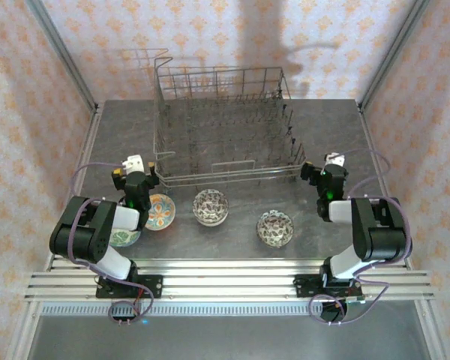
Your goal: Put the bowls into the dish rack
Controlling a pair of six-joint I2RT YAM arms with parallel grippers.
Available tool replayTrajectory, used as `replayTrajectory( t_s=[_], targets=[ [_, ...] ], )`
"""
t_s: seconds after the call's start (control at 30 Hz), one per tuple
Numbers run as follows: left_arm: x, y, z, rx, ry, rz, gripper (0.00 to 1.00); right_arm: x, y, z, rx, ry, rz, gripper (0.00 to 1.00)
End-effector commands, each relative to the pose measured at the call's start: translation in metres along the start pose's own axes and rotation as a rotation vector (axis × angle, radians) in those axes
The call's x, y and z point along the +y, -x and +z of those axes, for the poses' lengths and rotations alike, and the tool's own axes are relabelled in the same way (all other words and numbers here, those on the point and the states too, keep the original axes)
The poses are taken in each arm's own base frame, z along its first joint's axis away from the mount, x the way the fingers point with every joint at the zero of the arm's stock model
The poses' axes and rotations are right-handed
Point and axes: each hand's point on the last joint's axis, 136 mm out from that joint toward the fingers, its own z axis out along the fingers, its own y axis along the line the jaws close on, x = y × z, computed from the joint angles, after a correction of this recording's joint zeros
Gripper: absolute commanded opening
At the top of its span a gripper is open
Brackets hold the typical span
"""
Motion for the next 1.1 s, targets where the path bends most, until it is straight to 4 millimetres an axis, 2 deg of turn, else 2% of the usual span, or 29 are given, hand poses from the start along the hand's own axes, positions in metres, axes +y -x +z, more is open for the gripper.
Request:
replayTrajectory(
  t_s=[0.0, 0.6, 0.7, 0.93, 1.07],
  targets=[
    [0.001, 0.011, 0.003, -0.022, 0.004, -0.026, 1.0, 0.005, 0.006, 0.0, -0.019, 0.014, 0.006, 1.0],
    [0.004, 0.013, 0.001, -0.031, 0.012, -0.033, 1.0, 0.004, 0.006, -0.001, -0.02, 0.014, 0.011, 1.0],
    [0.007, 0.017, -0.005, -0.045, 0.009, -0.049, 1.0, -0.011, 0.015, -0.005, -0.046, -0.074, 0.057, 1.0],
    [0.025, 0.041, -0.021, -0.05, 0.042, -0.088, 0.99, -0.014, 0.046, -0.028, -0.066, -0.091, 0.068, 1.0],
    [0.035, 0.071, -0.034, -0.098, 0.065, -0.12, 1.0, -0.019, 0.061, -0.04, -0.028, -0.131, 0.086, 1.0]
  ],
)
